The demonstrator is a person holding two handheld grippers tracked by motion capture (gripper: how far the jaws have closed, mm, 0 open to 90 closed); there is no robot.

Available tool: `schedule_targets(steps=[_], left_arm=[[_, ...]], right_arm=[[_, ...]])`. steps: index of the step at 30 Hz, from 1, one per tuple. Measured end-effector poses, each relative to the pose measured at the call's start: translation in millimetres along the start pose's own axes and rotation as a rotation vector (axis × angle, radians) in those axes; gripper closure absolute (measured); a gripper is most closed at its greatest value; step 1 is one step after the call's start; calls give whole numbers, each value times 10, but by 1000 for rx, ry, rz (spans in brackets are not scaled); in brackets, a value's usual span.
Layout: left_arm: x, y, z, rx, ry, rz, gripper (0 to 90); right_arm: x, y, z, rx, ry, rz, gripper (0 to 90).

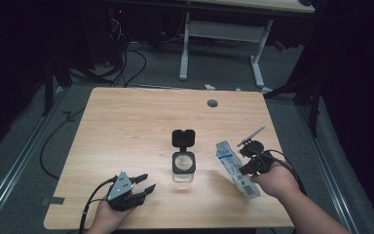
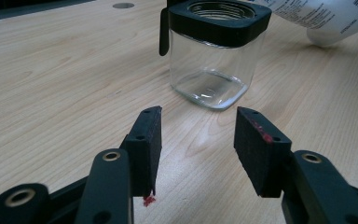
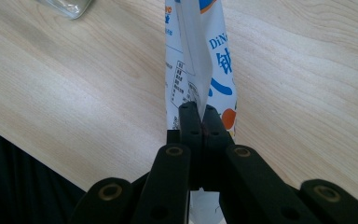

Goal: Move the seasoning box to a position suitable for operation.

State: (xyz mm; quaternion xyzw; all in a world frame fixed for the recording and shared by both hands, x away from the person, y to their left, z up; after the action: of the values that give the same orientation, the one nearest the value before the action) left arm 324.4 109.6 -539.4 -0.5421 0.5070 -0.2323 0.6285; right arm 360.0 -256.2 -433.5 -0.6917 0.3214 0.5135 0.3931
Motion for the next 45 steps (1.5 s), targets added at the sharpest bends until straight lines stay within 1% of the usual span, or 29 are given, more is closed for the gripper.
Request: schedule_targets(steps=[4,10,13,15,16,21,22,24,25,29,30,31,32,33,34,35,37,38,39,40,41,45], left_arm=[[4,1,-5,0,2,-1,518],[19,2,-21,5,6,4,518],[20,-1,-32,5,6,-1,518],[22,0,-40,8,8,0,518],[25,1,-45,9,10,1,518],[53,3,-80,22,17,2,516],[72,1,-96,25,23,4,511],[90,-4,-114,27,27,3,506],[114,-20,-145,32,35,-1,492],[196,-65,-244,54,58,-14,458],[196,-65,-244,54,58,-14,446],[229,-85,-279,55,70,-21,446],[275,-117,-329,57,85,-30,414],[310,-134,-361,58,94,-32,399],[344,-150,-394,63,99,-32,380],[375,-164,-427,68,107,-31,365],[442,-191,-494,66,134,-36,340],[477,-205,-525,66,148,-36,327],[510,-220,-555,64,157,-38,316],[510,-220,-555,64,157,-38,303],[575,-255,-611,59,179,-41,289],[692,-323,-708,58,210,-60,261]], right_arm=[[4,-11,6,-2,-5,6,900],[-15,-21,13,-24,-6,8,900],[-34,-27,25,-42,-10,6,900],[-53,-28,40,-44,-9,10,900],[-56,-33,45,-51,-12,4,900],[-91,-36,83,-65,-2,-1,900],[-131,-36,101,-71,1,-5,900],[-148,-37,108,-70,6,-6,900],[-188,-35,126,-73,4,-11,900],[-234,-23,186,-84,2,-12,900],[-234,-23,186,-84,2,-12,900],[-243,-19,210,-82,-3,-14,900],[-261,-12,256,-91,-4,-18,900],[-271,-5,285,-76,-5,-12,900],[-279,-2,309,-78,-11,-14,900],[-284,-7,324,-92,-17,-25,900],[-313,-6,365,-94,-24,-24,900],[-322,-9,386,-97,-32,-33,900],[-341,-9,406,-100,-30,-31,900],[-341,-9,406,-100,-30,-31,900],[-373,-13,444,-108,-33,-33,900],[-425,-29,498,-123,-33,-42,900]])
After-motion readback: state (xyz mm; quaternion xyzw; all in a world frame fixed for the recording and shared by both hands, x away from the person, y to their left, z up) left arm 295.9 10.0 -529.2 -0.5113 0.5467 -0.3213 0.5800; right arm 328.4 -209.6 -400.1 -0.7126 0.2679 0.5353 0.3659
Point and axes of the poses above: each handheld gripper's, and its own axes: x roughly forward along the jaws, y roughly out of its underside, z roughly to its left, the point moved 4 cm from there along x, roughly forward along the jaws, and after that the axes turned 11 degrees about y, right-handed, at the moved point
